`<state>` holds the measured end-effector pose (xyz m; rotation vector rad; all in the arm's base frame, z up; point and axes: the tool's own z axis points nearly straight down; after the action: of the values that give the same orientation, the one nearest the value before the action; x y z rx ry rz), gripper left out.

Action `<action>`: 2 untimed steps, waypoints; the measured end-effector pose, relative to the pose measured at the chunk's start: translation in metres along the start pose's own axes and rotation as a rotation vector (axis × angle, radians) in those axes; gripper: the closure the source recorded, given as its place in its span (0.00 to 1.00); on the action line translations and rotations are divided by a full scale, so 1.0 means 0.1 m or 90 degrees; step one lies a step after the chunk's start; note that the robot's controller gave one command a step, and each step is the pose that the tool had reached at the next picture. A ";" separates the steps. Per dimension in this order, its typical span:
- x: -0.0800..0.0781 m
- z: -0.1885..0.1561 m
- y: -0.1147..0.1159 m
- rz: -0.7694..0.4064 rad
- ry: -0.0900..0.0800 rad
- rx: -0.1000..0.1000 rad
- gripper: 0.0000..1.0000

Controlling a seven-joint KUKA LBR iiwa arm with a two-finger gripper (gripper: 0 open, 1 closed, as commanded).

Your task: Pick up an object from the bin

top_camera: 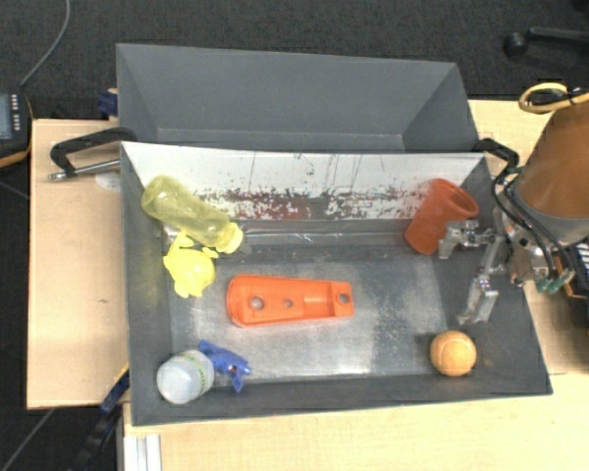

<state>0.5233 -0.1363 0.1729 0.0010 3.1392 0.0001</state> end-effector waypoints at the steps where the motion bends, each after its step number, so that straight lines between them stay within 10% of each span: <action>1: -0.09 0.53 0.30 0.028 -0.002 0.000 0.00; 2: -0.16 0.87 0.43 -0.066 0.002 -0.001 0.00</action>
Offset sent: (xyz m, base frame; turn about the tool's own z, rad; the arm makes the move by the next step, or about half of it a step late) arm 0.0224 0.0480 -0.1029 -0.2143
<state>0.5393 -0.0932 0.0860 -0.1629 3.1385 0.0028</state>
